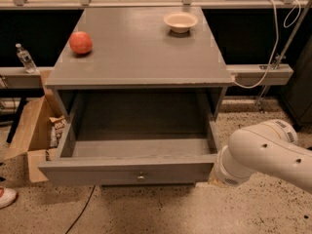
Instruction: Close top drawer
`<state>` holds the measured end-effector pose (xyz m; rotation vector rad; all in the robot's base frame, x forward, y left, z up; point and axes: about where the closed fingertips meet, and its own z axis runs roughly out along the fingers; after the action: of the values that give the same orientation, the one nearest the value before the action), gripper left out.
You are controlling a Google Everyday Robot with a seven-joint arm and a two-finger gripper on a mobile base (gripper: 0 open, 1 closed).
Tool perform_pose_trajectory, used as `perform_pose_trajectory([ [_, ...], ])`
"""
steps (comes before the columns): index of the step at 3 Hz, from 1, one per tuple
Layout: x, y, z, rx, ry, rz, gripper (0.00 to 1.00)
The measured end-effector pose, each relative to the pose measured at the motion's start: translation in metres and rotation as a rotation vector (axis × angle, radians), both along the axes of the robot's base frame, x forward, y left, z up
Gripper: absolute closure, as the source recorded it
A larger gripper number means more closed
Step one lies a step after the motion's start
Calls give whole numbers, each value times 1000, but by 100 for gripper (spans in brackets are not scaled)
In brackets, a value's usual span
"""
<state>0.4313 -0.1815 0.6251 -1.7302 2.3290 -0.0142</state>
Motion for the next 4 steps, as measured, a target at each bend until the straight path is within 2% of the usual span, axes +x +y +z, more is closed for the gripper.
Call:
perform_pose_trajectory([
  [1,20,6,2,29,-35,-1,100],
  [2,23,8,3,28,-40,6,100],
  [4,51,26,9,32,-81,86,100],
])
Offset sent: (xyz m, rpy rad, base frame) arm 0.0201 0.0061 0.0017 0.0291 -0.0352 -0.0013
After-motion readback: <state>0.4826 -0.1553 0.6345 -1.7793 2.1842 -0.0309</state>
